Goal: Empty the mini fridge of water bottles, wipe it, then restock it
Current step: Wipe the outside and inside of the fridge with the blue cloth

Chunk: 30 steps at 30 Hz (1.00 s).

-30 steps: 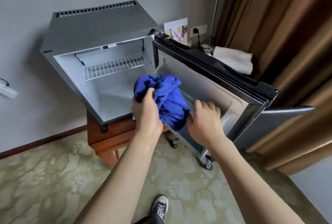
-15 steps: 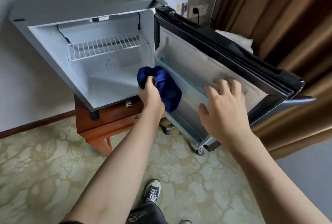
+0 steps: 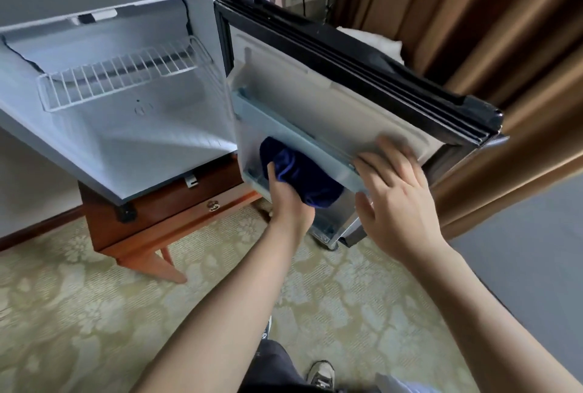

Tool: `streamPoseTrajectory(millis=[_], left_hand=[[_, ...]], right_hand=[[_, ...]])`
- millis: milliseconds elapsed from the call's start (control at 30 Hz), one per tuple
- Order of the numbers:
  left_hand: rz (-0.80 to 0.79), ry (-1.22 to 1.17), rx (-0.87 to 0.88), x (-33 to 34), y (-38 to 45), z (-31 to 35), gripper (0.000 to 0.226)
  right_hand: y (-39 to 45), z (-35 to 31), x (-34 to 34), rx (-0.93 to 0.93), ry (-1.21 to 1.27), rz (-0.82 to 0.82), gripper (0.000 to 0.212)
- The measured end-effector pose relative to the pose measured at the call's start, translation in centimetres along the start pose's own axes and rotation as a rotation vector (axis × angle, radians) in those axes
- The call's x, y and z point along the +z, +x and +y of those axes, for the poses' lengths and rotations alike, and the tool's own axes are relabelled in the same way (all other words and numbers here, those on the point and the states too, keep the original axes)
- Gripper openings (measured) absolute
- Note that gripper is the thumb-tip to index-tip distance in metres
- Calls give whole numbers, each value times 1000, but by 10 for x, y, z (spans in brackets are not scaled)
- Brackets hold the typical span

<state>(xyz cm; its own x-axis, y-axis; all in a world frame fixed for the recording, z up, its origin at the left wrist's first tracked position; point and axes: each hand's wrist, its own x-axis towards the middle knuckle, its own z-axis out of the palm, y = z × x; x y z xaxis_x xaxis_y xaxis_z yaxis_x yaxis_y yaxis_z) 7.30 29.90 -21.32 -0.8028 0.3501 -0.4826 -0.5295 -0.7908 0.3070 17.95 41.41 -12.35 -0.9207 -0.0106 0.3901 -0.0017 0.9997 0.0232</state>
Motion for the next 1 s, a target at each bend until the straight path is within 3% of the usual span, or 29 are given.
streamPoseTrajectory(millis=[233,400,467,600,667,800,933,1000], left_hand=[[-125,177,-339,-17,-35,-38,47],[120,503,-216,-21,-21,-29,46],[150,583,-160,-23,-19,-34,40],[352,763,-155,-35,-4,-48,31],[464,776,-206,-41,6,-49,27],[502,734,-165,-39,29,-32,17],[466,599,-82,-29,49,13,46],[468,481,-12,-18,62,48,49]], right_hand=[[-6,-7,5,31,44,58,55],[-7,-10,8,46,24,72,55],[-6,-10,11,56,10,75,54],[-6,-10,15,70,-8,108,52],[-5,-10,18,75,-11,129,52],[-4,-8,23,83,-22,159,50],[-5,-8,26,99,-36,159,46],[-5,-10,27,123,-38,161,43]])
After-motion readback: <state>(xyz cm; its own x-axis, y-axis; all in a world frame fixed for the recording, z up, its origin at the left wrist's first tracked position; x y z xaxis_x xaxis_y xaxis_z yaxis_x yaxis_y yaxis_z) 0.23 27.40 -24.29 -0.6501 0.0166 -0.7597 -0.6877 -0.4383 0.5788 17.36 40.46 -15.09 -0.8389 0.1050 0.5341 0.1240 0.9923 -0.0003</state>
